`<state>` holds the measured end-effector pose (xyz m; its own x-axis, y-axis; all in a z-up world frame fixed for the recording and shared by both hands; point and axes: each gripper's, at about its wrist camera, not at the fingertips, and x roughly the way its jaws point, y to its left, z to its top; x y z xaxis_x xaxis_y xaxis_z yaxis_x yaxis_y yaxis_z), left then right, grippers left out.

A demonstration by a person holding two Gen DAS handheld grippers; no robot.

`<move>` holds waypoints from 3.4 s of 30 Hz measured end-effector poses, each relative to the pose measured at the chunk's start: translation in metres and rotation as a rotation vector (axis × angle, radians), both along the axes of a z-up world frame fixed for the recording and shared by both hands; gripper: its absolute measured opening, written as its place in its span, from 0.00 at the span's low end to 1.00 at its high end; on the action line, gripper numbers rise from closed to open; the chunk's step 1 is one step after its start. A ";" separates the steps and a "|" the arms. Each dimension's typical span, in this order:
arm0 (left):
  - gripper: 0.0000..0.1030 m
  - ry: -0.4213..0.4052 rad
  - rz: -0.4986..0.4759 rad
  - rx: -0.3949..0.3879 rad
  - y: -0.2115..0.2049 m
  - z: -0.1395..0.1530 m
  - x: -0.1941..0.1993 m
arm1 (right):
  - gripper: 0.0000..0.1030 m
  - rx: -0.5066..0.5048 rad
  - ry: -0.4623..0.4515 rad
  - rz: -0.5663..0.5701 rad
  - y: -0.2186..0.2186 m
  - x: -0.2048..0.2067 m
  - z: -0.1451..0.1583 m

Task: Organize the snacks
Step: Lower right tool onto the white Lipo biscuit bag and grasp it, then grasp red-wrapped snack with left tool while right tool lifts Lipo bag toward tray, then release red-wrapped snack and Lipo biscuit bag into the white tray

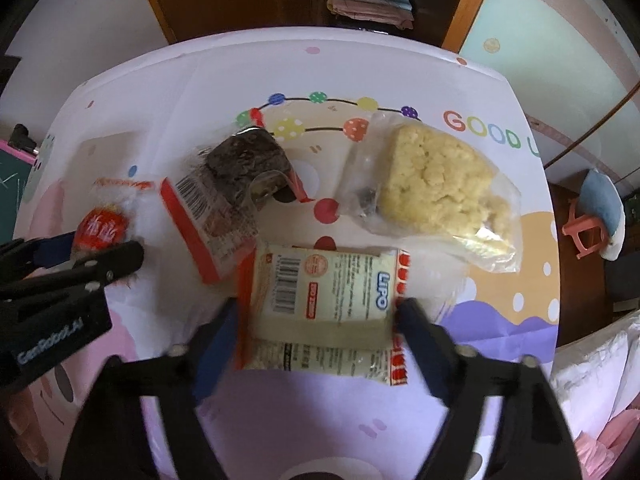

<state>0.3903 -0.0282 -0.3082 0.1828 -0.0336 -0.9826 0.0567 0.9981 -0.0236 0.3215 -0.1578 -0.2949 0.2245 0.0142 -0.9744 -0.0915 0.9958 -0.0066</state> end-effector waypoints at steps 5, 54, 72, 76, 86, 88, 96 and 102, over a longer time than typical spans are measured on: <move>0.45 0.006 0.001 0.009 -0.005 0.003 -0.007 | 0.52 0.047 0.032 -0.004 -0.001 -0.005 0.002; 0.45 -0.352 -0.182 -0.010 0.034 0.277 -0.358 | 0.52 0.239 -0.335 0.182 -0.011 -0.312 0.267; 0.45 -0.287 -0.202 0.002 0.027 0.239 -0.382 | 0.53 0.163 -0.248 0.164 0.000 -0.328 0.226; 0.45 -0.261 -0.204 -0.003 0.028 0.230 -0.383 | 0.53 0.162 -0.235 0.162 0.002 -0.329 0.223; 0.48 -0.241 -0.216 -0.004 0.027 0.222 -0.383 | 0.56 0.160 -0.217 0.132 0.002 -0.325 0.218; 0.55 -0.239 -0.214 -0.003 0.027 0.222 -0.383 | 0.57 0.170 -0.212 0.118 0.000 -0.323 0.217; 0.88 -0.266 -0.190 0.014 0.030 0.225 -0.383 | 0.69 0.190 -0.224 0.093 -0.004 -0.321 0.218; 0.88 -0.267 -0.190 0.021 0.030 0.225 -0.383 | 0.71 0.201 -0.245 0.091 -0.005 -0.322 0.223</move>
